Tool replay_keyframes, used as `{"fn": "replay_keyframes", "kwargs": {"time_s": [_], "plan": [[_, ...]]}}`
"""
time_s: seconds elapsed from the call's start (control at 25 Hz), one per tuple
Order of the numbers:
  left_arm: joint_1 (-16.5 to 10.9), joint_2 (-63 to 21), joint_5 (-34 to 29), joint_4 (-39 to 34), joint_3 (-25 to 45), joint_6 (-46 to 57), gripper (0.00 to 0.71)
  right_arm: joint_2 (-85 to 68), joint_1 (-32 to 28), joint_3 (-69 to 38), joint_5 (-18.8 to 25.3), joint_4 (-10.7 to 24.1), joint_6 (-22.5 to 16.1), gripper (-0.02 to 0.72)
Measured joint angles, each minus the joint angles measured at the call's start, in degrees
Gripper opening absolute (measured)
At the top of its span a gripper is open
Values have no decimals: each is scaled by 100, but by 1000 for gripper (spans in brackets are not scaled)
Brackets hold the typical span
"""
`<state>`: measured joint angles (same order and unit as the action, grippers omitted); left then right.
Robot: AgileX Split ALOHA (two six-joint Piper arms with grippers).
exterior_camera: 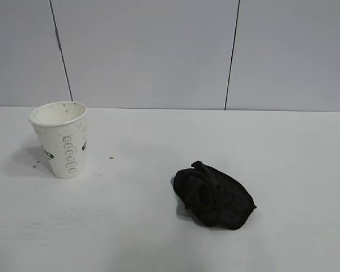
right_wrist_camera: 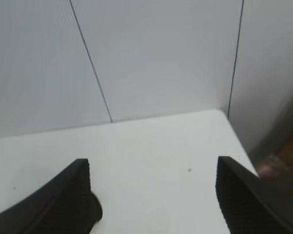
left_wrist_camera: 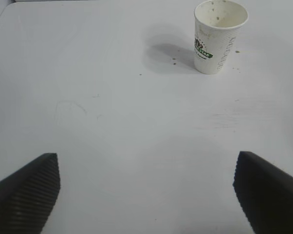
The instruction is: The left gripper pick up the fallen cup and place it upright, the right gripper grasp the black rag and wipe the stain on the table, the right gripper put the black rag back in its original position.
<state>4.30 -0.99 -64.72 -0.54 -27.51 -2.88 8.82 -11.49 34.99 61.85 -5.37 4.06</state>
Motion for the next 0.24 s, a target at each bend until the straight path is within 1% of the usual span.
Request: {"fn": "replay_keyframes", "kwargs": {"time_s": [0.12,0.24], "plan": [[0,0,0,0,0,0,695,0,117,-493,-205,68,-18,496],[0,0,0,0,0,0,695,0,245,-663,-300,105,-43,496]]}}
